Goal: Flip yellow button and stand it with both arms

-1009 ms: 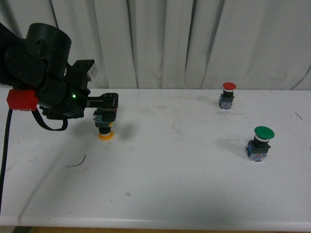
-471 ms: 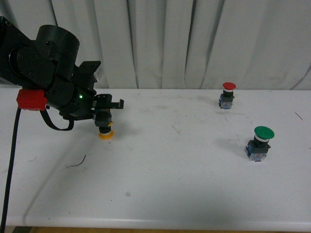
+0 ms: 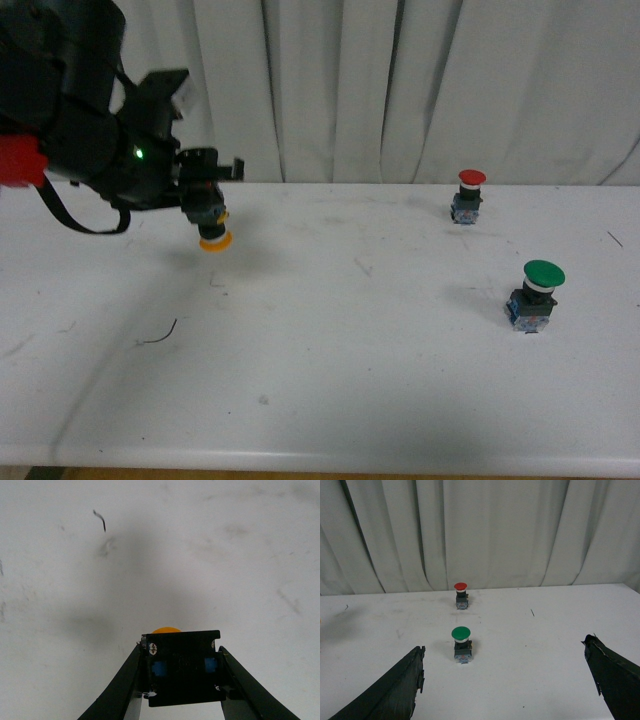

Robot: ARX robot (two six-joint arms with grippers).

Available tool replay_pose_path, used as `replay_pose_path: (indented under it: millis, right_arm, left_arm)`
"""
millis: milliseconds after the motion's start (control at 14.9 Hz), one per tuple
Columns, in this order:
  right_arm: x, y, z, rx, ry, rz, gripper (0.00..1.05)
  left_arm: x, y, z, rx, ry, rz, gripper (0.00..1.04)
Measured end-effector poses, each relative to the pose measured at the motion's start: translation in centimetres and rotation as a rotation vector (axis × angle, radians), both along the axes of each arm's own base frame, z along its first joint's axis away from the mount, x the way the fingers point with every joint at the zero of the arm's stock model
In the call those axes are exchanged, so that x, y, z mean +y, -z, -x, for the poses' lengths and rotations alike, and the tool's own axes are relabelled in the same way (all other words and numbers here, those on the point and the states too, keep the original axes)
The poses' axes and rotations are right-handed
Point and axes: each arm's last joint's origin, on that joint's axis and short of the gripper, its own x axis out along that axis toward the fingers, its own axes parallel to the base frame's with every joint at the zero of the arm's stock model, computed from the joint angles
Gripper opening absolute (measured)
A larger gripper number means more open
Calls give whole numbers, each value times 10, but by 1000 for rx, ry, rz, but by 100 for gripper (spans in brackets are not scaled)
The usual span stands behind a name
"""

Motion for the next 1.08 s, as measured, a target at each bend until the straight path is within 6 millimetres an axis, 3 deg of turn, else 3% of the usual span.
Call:
replay_pose_path:
  millis: [67, 135, 202, 269, 336, 740, 1076]
  right_arm:
    - [0, 0, 0, 0, 0, 0, 98]
    - [0, 0, 0, 0, 0, 0, 98]
    - [0, 0, 0, 0, 0, 0, 98]
    - [0, 0, 0, 0, 0, 0, 98]
    - [0, 0, 0, 0, 0, 0, 98]
    - [0, 0, 0, 0, 0, 0, 98]
    - [0, 0, 0, 0, 0, 0, 98]
  left_arm:
    - [0, -18, 9, -46, 12, 17, 36]
    - [0, -62, 44, -150, 35, 65, 36]
    - [-2, -88, 105, -224, 58, 168, 36]
    - [-5, -78, 155, -222, 65, 261, 36]
    - [-3, -72, 168, -220, 72, 351, 36]
    - [6, -68, 191, -249, 166, 805, 36]
    - [-3, -79, 200, -306, 238, 1034, 36]
